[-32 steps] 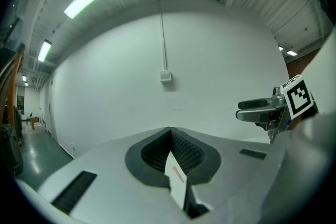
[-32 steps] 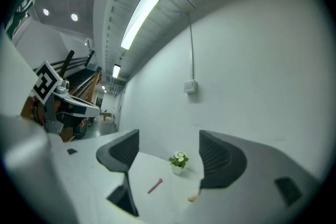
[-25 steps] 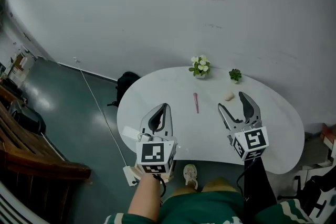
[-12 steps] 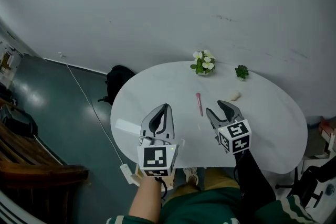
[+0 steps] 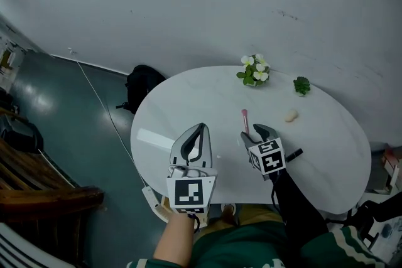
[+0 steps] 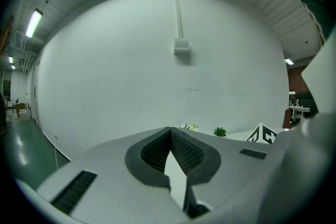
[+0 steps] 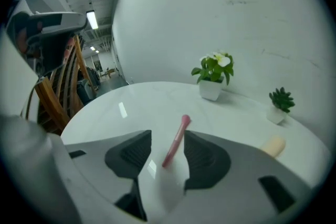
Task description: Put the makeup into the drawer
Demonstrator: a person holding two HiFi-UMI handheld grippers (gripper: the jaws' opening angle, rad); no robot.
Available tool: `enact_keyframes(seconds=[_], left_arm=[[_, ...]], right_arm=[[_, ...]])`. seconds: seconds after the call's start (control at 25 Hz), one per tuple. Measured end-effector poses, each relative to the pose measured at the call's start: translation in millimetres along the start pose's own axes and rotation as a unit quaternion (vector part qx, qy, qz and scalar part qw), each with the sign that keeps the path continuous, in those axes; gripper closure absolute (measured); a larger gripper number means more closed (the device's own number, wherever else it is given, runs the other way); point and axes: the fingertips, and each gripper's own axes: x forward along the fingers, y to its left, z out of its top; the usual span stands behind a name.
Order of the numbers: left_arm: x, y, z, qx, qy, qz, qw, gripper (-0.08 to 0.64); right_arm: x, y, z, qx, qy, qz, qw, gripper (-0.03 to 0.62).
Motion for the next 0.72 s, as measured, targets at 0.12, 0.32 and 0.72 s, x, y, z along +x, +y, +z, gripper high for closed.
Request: enact_keyframes(seconds=[0.12,0.32,0.72], left_arm=[[4,0,-6,-0.003,0.007,-0.002,1.0000,0.560],[10,-3,-7,-0.006,0.006,-0.005,1.0000,0.560],[12,-5,-13,-0.013,0.012,0.005,0.9998,0.560]], right_arm=[[18,0,-18,0.003,0.038,-0.002,0.999,0.404],[33,-4,-32,-0.002,0.067,-0.016,0.998,0.449],[28,-3,-28,-0.009,0.053,-0.011,0.998,0.551]])
